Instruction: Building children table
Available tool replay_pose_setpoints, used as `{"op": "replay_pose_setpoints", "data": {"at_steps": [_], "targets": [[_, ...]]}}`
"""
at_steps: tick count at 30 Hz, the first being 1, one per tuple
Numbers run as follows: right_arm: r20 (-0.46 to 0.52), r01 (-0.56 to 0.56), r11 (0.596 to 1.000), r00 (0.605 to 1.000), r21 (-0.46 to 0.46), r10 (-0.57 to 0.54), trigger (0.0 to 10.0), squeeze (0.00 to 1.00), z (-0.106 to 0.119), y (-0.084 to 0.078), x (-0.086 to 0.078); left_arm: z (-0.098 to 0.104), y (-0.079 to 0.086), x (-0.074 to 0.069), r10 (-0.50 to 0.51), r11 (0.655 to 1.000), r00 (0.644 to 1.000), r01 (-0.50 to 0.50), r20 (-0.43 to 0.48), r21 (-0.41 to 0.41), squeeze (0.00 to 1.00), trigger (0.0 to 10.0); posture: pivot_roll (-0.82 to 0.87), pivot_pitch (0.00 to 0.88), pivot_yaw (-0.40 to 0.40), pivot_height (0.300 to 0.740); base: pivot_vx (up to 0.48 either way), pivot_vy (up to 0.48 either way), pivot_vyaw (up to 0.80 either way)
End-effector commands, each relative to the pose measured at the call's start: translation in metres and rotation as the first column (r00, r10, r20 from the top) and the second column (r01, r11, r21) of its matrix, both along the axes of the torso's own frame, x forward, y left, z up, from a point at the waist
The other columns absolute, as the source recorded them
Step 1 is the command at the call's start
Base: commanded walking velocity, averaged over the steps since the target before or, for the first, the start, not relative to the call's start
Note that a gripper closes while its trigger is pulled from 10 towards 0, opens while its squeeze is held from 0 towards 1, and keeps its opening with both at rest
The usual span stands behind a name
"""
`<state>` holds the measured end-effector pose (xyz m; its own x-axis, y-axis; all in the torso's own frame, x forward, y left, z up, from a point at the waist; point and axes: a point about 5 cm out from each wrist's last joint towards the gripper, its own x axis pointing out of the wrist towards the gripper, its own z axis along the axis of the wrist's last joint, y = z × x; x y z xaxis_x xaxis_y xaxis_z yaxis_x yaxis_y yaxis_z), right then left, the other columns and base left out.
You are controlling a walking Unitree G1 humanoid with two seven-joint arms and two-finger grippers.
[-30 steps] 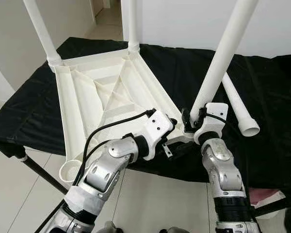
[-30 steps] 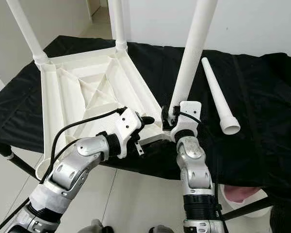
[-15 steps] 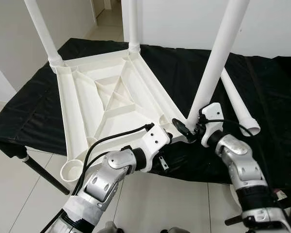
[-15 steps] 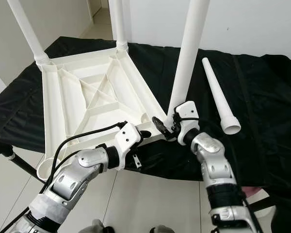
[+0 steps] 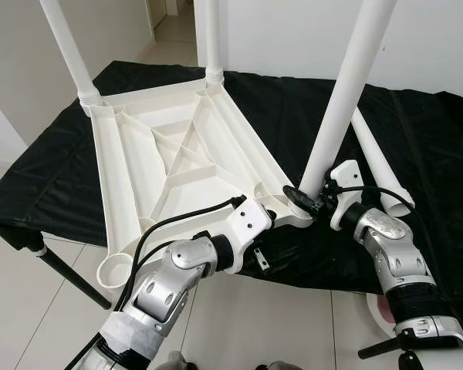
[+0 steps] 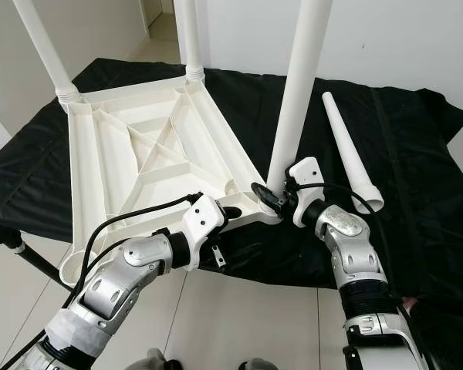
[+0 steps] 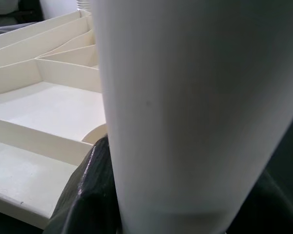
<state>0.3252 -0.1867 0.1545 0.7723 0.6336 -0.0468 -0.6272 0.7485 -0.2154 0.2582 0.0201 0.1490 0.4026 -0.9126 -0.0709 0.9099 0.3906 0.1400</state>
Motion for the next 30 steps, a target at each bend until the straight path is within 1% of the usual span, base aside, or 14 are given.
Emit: {"op": "replay_pose_setpoints", "data": {"at_steps": [1,4,5,10,13,17,22,23,24,25,26,27,29,30], "targets": [[-0.032,-0.007,1.000,0.999,-0.030,0.006,0.0,0.00,-0.010,-0.001,-0.002,-0.001,0.000,-0.001,0.001,1.000,1.000,-0.001,0.006,0.007,0.00,10.0,-0.11,0.060,0.046,0.740,0.000,0.000,0.00],[-0.032,0.012,1.000,0.999,-0.015,-0.012,0.0,0.00,-0.012,-0.001,-0.004,0.000,-0.001,-0.001,0.000,1.000,1.000,0.000,0.007,0.006,0.00,10.0,-0.11,0.070,0.047,0.740,0.000,0.000,0.00],[-0.040,0.041,0.999,0.998,0.007,-0.041,10.0,0.00,-0.014,-0.001,-0.005,0.001,-0.001,-0.001,-0.001,1.000,1.000,0.001,0.008,0.005,0.00,10.0,-0.11,0.073,0.048,0.740,0.000,0.000,0.00],[-0.043,0.112,0.993,0.993,0.034,-0.111,10.0,0.00,-0.017,-0.002,-0.006,0.002,-0.001,0.000,-0.001,1.000,1.000,0.001,0.007,0.002,0.00,10.0,-0.12,0.075,0.048,0.740,0.000,0.000,0.00],[-0.044,0.216,0.975,0.976,0.053,-0.214,10.0,0.00,-0.019,0.001,-0.008,0.002,-0.001,0.002,-0.002,1.000,1.000,0.002,0.010,0.002,0.00,10.0,-0.14,0.068,0.036,0.740,0.000,0.000,0.00],[-0.052,0.457,0.878,0.889,0.142,-0.455,10.0,0.00,-0.016,0.013,-0.013,0.005,-0.003,0.009,0.004,1.000,1.000,-0.004,0.024,-0.004,0.00,10.0,-0.15,0.055,0.022,0.740,0.000,0.000,0.00],[-0.056,0.521,0.838,0.853,0.164,-0.519,10.0,0.00,-0.015,0.019,-0.016,0.005,-0.003,0.010,0.007,1.000,1.000,-0.007,0.027,-0.007,0.00,10.0,-0.15,0.054,0.025,0.740,0.000,0.000,0.00],[-0.054,0.573,0.802,0.818,0.169,-0.573,10.0,0.00,-0.015,0.023,-0.018,0.005,-0.002,0.010,0.009,1.000,1.000,-0.009,0.028,-0.005,0.00,10.0,-0.15,0.056,0.025,0.740,0.000,0.000,0.00],[-0.051,0.642,0.746,0.763,0.178,-0.644,10.0,0.00,-0.015,0.025,-0.022,0.006,-0.001,0.010,0.011,1.000,1.000,-0.011,0.029,-0.005,0.00,10.0,-0.15,0.056,0.026,0.740,0.000,0.000,0.00],[-0.051,0.642,0.746,0.763,0.178,-0.644,10.0,0.00,-0.015,0.025,-0.022,0.006,-0.001,0.010,0.011,1.000,1.000,-0.011,0.029,-0.005,0.00,10.0,-0.15,0.056,0.026,0.740,0.000,0.000,0.00],[-0.068,0.685,0.704,0.724,0.188,-0.687,10.0,0.00,-0.016,0.028,-0.026,0.006,0.000,0.010,0.011,1.000,1.000,-0.011,0.029,-0.004,0.00,10.0,-0.14,0.056,0.027,0.740,0.000,0.000,0.00],[-0.068,0.685,0.704,0.724,0.188,-0.687,10.0,0.00,-0.016,0.028,-0.026,0.006,0.000,0.010,0.011,1.000,1.000,-0.011,0.029,-0.004,0.00,10.0,-0.14,0.056,0.027,0.740,0.000,0.000,0.00],[-0.095,0.719,0.664,0.690,0.206,-0.717,10.0,0.00,-0.017,0.035,-0.030,0.006,0.000,0.010,0.010,1.000,1.000,-0.010,0.030,-0.001,0.00,10.0,-0.14,0.053,0.030,0.740,0.000,0.000,0.00],[-0.095,0.719,0.664,0.690,0.206,-0.717,10.0,0.00,-0.017,0.035,-0.030,0.006,0.000,0.010,0.010,1.000,1.000,-0.010,0.030,-0.001,0.00,10.0,-0.14,0.053,0.030,0.740,0.000,0.000,0.00]]}}
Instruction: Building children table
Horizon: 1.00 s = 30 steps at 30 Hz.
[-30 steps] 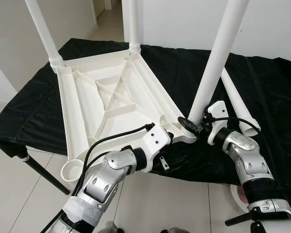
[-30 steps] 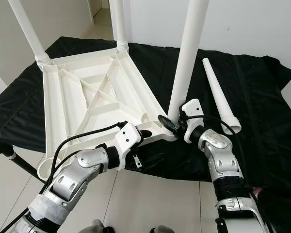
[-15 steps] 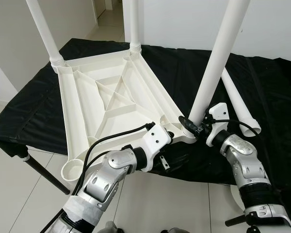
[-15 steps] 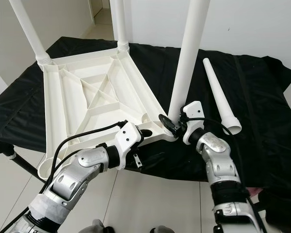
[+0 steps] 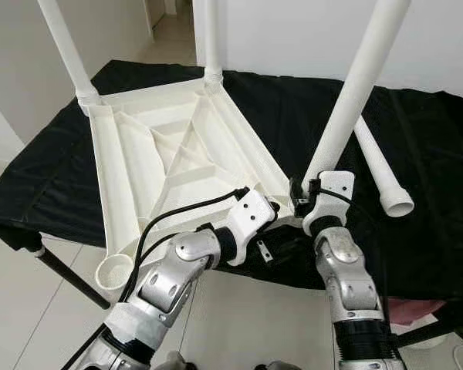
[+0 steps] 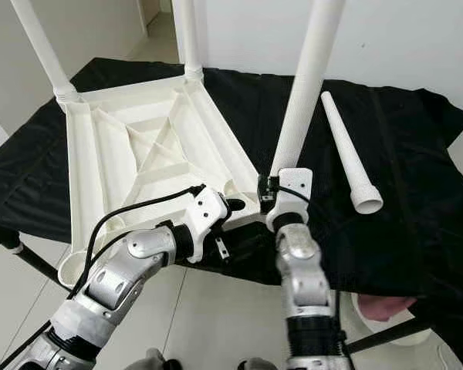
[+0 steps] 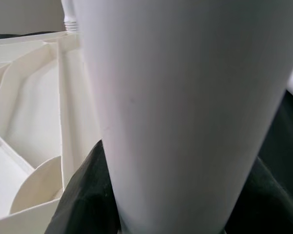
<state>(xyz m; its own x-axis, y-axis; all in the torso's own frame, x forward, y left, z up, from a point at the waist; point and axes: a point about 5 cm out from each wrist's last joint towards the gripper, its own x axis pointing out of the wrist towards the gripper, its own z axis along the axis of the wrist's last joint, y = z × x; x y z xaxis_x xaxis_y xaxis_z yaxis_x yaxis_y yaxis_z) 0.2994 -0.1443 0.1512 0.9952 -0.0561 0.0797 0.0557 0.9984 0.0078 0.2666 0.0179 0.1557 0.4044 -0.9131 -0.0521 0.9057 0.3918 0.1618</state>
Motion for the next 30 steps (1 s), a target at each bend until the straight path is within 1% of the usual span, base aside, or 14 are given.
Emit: {"op": "replay_pose_setpoints", "data": {"at_steps": [1,7,8,9,10,11,18,19,20,21,24,28,29,30], "targets": [[-0.060,0.076,0.997,0.995,0.001,-0.075,10.0,0.00,-0.011,-0.004,-0.005,-0.001,0.003,0.001,0.008,1.000,1.000,-0.008,0.002,0.006,0.00,10.0,-0.14,0.049,0.033,0.740,0.000,0.000,0.00],[-0.025,0.069,0.997,0.997,0.024,-0.068,10.0,0.00,-0.004,-0.001,-0.004,0.000,0.005,0.002,0.003,1.000,1.000,-0.003,0.005,0.013,0.00,10.0,-0.14,0.039,0.044,0.740,0.000,0.000,0.00],[-0.019,0.047,0.999,0.999,0.027,-0.047,10.0,0.19,-0.003,0.000,-0.004,-0.001,0.005,0.003,0.002,1.000,1.000,-0.002,0.007,0.016,0.00,10.0,-0.14,0.034,0.050,0.740,0.000,0.000,0.00],[-0.019,0.047,0.999,0.999,0.027,-0.047,10.0,0.19,-0.003,0.000,-0.004,-0.001,0.005,0.003,0.002,1.000,1.000,-0.002,0.007,0.016,0.00,10.0,-0.14,0.034,0.050,0.740,0.000,0.000,0.00],[-0.016,0.040,0.999,0.999,0.021,-0.040,10.0,0.67,-0.003,0.000,-0.004,0.000,0.006,0.003,0.001,1.000,1.000,-0.001,0.011,0.020,0.00,10.0,-0.14,0.034,0.050,0.740,0.000,0.000,0.00],[0.004,0.007,1.000,1.000,0.024,-0.007,10.0,1.00,0.001,0.000,-0.003,0.001,0.006,0.004,-0.001,1.000,1.000,0.001,0.014,0.020,0.00,10.0,-0.15,0.033,0.051,0.740,0.000,0.000,0.00],[0.046,-0.073,0.996,0.996,0.043,0.071,10.0,1.00,0.011,-0.004,-0.003,0.003,0.005,0.006,-0.004,1.000,1.000,0.004,0.018,0.015,0.00,10.0,-0.15,0.048,0.056,0.740,0.000,0.000,0.00],[0.040,-0.109,0.993,0.993,0.036,0.107,10.0,1.00,0.012,-0.007,-0.003,0.004,0.004,0.006,-0.006,1.000,1.000,0.006,0.016,0.009,0.00,10.0,-0.16,0.054,0.069,0.740,0.000,0.000,0.00],[0.028,-0.186,0.983,0.982,0.012,0.185,10.0,0.00,0.011,-0.011,-0.003,0.005,0.003,0.005,-0.008,1.000,1.000,0.008,0.016,0.007,0.00,10.0,-0.16,0.052,0.068,0.740,0.000,0.000,0.00],[0.028,-0.186,0.983,0.982,0.012,0.185,10.0,0.00,0.011,-0.011,-0.003,0.005,0.003,0.005,-0.008,1.000,1.000,0.008,0.016,0.007,0.00,10.0,-0.16,0.052,0.068,0.740,0.000,0.000,0.00],[-0.020,-0.354,0.933,0.935,-0.059,0.353,10.0,0.00,0.007,-0.025,-0.002,0.006,0.000,0.005,-0.010,1.000,1.000,0.009,0.020,0.006,0.00,10.0,-0.14,0.049,0.060,0.740,0.000,0.000,0.00],[-0.029,-0.384,0.920,0.923,-0.075,0.383,10.0,0.00,0.007,-0.028,-0.001,0.006,0.000,0.005,-0.010,1.000,1.000,0.010,0.021,0.006,0.00,10.0,-0.14,0.045,0.058,0.740,0.000,0.000,0.00],[-0.054,-0.445,0.889,0.895,-0.107,0.442,10.0,0.00,0.006,-0.031,0.000,0.006,0.001,0.005,-0.010,1.000,1.000,0.009,0.022,0.007,0.00,10.0,-0.13,0.042,0.057,0.740,0.000,0.000,0.00],[-0.054,-0.445,0.889,0.895,-0.107,0.442,10.0,0.00,0.006,-0.031,0.000,0.006,0.001,0.005,-0.010,1.000,1.000,0.009,0.022,0.007,0.00,10.0,-0.13,0.042,0.057,0.740,0.000,0.000,0.00]]}}
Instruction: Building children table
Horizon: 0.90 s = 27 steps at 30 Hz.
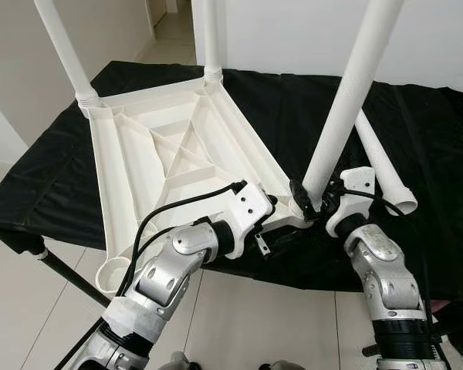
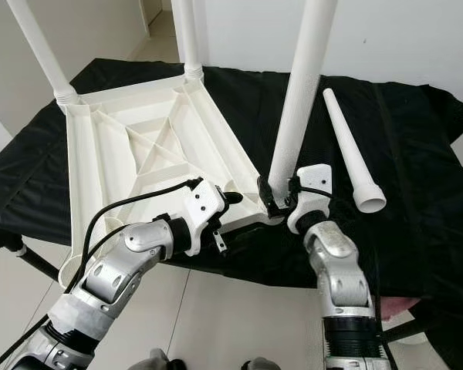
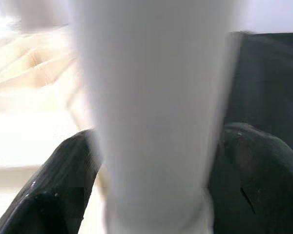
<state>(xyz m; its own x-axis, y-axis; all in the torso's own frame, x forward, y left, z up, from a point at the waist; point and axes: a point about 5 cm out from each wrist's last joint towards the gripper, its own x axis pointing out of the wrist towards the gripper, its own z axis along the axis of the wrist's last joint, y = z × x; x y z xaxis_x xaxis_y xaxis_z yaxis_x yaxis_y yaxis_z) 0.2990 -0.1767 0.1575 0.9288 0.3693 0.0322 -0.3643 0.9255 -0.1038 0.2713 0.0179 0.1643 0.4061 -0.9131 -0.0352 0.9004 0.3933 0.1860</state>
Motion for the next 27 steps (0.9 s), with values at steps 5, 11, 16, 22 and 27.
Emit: {"op": "replay_pose_setpoints", "data": {"at_steps": [5,11,16,22,27], "targets": [[-0.029,-0.189,0.978,0.982,-0.092,0.187,10.0,0.00,-0.004,-0.005,0.011,-0.005,0.003,-0.004,-0.008,1.000,1.000,0.008,-0.011,0.015,0.00,10.0,-0.12,0.036,0.051,0.740,0.000,0.000,0.00],[-0.031,-0.265,0.954,0.964,-0.143,0.263,10.0,0.00,-0.004,-0.001,0.023,-0.007,0.002,-0.009,-0.012,1.000,1.000,0.012,-0.019,0.016,0.00,10.0,-0.11,0.033,0.048,0.740,0.000,0.000,0.00],[-0.037,-0.305,0.939,0.952,-0.162,0.303,4.3,0.00,-0.003,0.000,0.027,-0.007,0.000,-0.011,-0.017,1.000,1.000,0.017,-0.022,0.015,0.00,10.0,-0.11,0.034,0.047,0.740,0.000,0.000,0.00],[-0.050,-0.332,0.927,0.943,-0.174,0.329,0.0,0.00,-0.006,-0.003,0.028,-0.008,-0.001,-0.012,-0.023,1.000,0.999,0.023,-0.024,0.014,0.00,10.0,-0.11,0.036,0.044,0.740,0.000,0.000,0.00],[-0.063,-0.330,0.928,0.944,-0.174,0.324,0.0,0.00,-0.011,-0.007,0.026,-0.008,-0.003,-0.012,-0.026,1.000,0.999,0.026,-0.027,0.013,0.00,10.0,-0.12,0.037,0.044,0.740,0.000,0.000,0.00]]}}
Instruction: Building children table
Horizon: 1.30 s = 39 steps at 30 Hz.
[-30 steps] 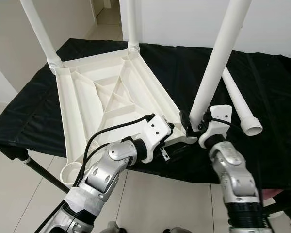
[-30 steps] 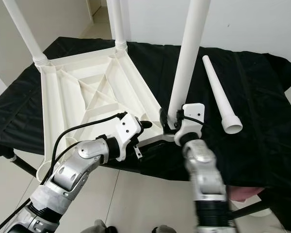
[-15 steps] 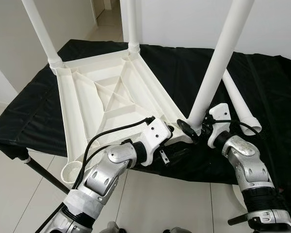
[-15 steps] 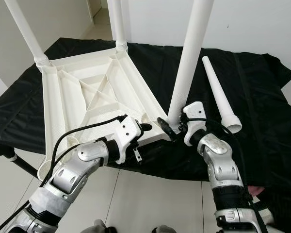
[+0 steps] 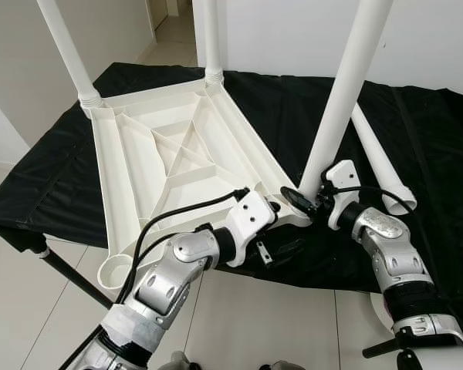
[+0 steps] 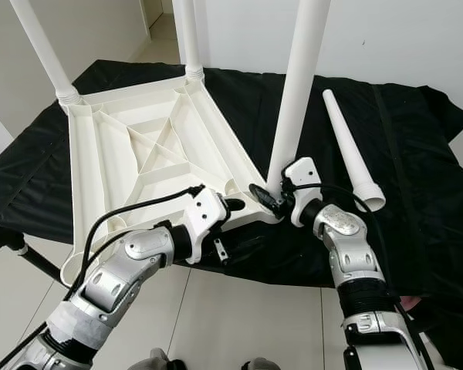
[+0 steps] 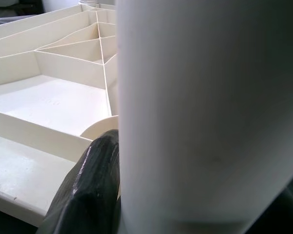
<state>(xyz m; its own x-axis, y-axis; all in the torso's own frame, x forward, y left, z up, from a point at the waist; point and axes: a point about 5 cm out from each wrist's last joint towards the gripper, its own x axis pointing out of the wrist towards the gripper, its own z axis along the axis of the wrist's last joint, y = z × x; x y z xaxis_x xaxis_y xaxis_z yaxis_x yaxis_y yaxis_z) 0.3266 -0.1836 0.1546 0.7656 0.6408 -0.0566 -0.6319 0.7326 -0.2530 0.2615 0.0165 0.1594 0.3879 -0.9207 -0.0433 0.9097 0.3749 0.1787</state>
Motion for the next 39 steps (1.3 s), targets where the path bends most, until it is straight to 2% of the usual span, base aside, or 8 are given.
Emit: {"op": "replay_pose_setpoints", "data": {"at_steps": [1,2,3,16,18,20,25,39], "targets": [[-0.034,-0.013,1.000,0.999,-0.012,0.012,0.0,0.00,-0.008,0.000,-0.002,-0.003,-0.001,-0.003,-0.006,1.000,1.000,0.007,-0.016,0.009,0.00,10.0,-0.12,0.037,0.044,0.740,0.000,0.000,0.00],[-0.037,-0.001,1.000,0.999,-0.008,0.001,4.2,0.00,-0.010,-0.002,-0.002,-0.004,-0.002,-0.003,-0.008,1.000,1.000,0.008,-0.017,0.008,0.00,10.0,-0.12,0.036,0.042,0.740,0.000,0.000,0.00],[-0.043,0.022,1.000,0.999,-0.002,-0.022,10.0,0.00,-0.011,-0.003,-0.003,-0.004,-0.002,-0.004,-0.010,1.000,1.000,0.010,-0.019,0.007,0.00,10.0,-0.12,0.038,0.040,0.740,0.000,0.000,0.00],[-0.029,0.287,0.955,0.958,0.069,-0.286,10.0,0.00,-0.015,0.008,-0.010,-0.005,-0.003,-0.004,-0.019,1.000,1.000,0.019,-0.016,0.012,0.00,10.0,-0.13,0.028,0.042,0.740,0.000,0.000,0.00],[-0.065,0.425,0.883,0.905,0.201,-0.421,10.0,0.00,-0.013,0.015,-0.014,-0.003,-0.001,-0.001,-0.017,1.000,1.000,0.018,-0.010,0.018,0.00,10.0,-0.13,0.027,0.042,0.740,0.000,0.000,0.00],[-0.065,0.425,0.883,0.905,0.201,-0.421,10.0,0.00,-0.013,0.015,-0.014,-0.003,-0.001,-0.001,-0.017,1.000,1.000,0.018,-0.010,0.018,0.00,10.0,-0.13,0.027,0.042,0.740,0.000,0.000,0.00],[-0.098,0.635,0.728,0.767,0.258,-0.635,10.0,0.00,-0.017,0.024,-0.023,-0.001,0.002,0.004,-0.018,0.999,1.000,0.018,0.008,0.032,0.00,10.0,-0.13,0.022,0.037,0.740,0.000,0.000,0.00],[-0.127,0.744,0.607,0.655,0.280,-0.745,10.0,0.00,-0.013,0.031,-0.025,0.001,0.004,0.007,-0.003,1.000,1.000,0.002,0.017,0.027,0.00,10.0,-0.13,0.013,0.030,0.740,0.000,0.000,0.00]]}}
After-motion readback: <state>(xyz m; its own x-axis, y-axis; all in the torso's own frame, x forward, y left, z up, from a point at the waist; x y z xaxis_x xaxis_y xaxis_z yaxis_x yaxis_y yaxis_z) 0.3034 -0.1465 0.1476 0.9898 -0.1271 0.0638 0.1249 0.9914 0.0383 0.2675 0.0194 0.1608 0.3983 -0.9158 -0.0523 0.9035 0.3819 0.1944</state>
